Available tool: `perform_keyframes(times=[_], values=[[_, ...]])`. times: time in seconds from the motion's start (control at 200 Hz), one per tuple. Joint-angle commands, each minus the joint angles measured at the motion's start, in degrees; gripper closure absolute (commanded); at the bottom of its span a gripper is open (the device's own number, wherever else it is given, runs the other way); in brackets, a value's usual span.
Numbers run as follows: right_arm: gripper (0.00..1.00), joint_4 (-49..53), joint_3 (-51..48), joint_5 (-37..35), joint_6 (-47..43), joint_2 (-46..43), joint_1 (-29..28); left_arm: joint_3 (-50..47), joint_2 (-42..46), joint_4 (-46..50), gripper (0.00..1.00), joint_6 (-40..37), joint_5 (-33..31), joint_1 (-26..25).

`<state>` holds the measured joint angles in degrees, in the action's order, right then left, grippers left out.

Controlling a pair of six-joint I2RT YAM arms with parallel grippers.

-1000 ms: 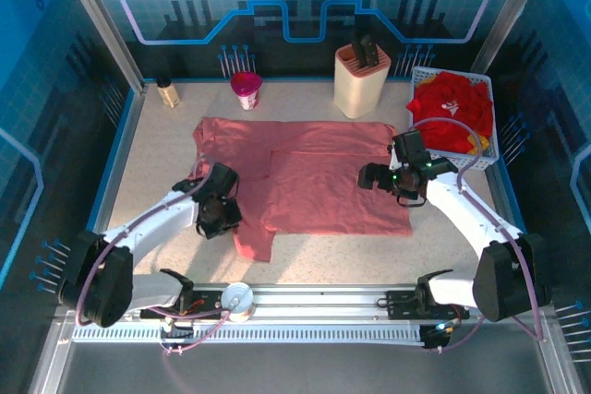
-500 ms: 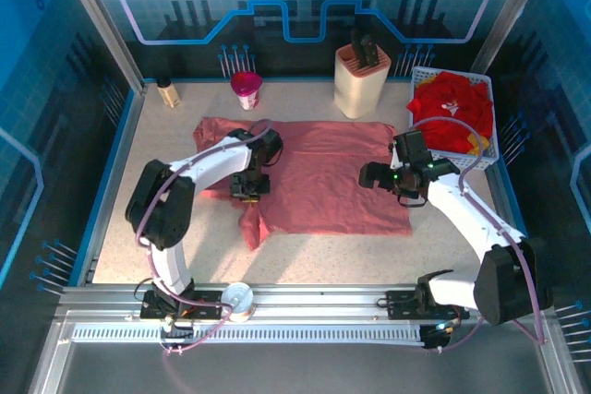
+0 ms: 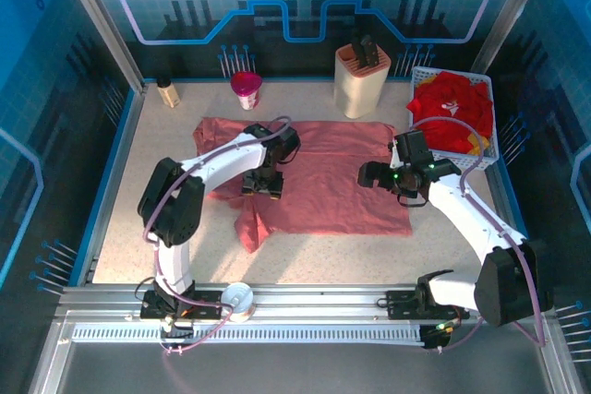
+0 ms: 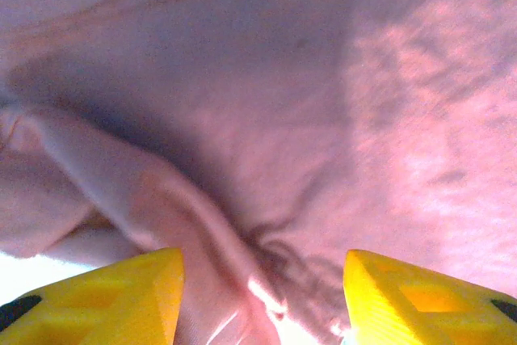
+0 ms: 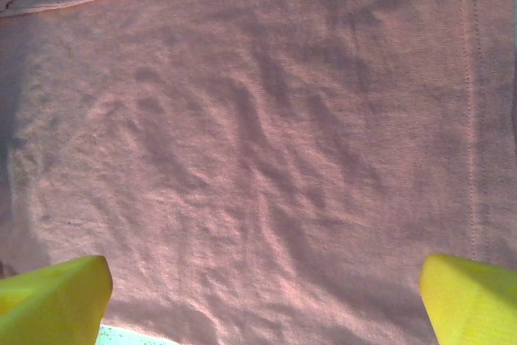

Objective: Fold and stack the t-shirts

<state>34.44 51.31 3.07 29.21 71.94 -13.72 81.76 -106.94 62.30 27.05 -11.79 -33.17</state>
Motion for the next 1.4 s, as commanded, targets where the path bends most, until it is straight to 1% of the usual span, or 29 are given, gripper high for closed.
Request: perform_keyframes(times=[0.0, 0.125, 0.215, 0.36, 0.45, 0.58, 0.68, 0.796, 1.041, 1.396], values=[[0.02, -1.01, -0.60, 1.65, 0.50, -0.23, 0.53, -5.10, 9.72, 0.07, 0.45, 1.42, 0.20, 1.09], [0.02, -1.36, -2.34, 1.95, 0.33, -0.19, 0.49, -13.22, 19.98, -3.66, 0.51, 1.93, 1.17, 4.33], [0.02, -1.60, -2.57, 2.36, 0.48, 0.07, 0.44, -20.37, 27.28, -7.51, 0.56, 3.01, 2.19, 7.89], [0.02, -2.42, -2.65, 3.06, 0.77, 0.72, 0.33, -32.25, 35.54, -16.55, 0.65, 6.26, 8.38, 14.48], [0.02, -2.60, -2.33, 3.69, 0.76, 1.31, 0.26, -38.58, 37.94, -23.58, 0.66, 7.57, 11.72, 17.72], [0.02, -2.23, -1.83, 3.96, 0.50, 1.61, 0.10, -43.92, 38.23, -32.58, 0.65, 7.09, 14.19, 19.60], [0.02, -1.93, -2.07, 3.70, 0.39, 1.14, 0.10, -46.09, 37.05, -37.35, 0.66, 5.76, 13.89, 19.62], [0.02, -2.25, -2.70, 3.75, 0.49, 0.77, 0.09, -48.16, 35.93, -42.69, 0.64, 3.47, 14.24, 19.64], [0.03, -2.70, -2.88, 5.18, 1.20, 1.35, 0.07, -49.95, 35.32, -47.82, 0.62, 0.69, 12.61, 19.65], [0.03, -1.93, -2.57, 4.80, 1.00, 1.00, 0.09, -47.37, 29.15, -47.81, 0.63, 0.60, 12.40, 19.63]])
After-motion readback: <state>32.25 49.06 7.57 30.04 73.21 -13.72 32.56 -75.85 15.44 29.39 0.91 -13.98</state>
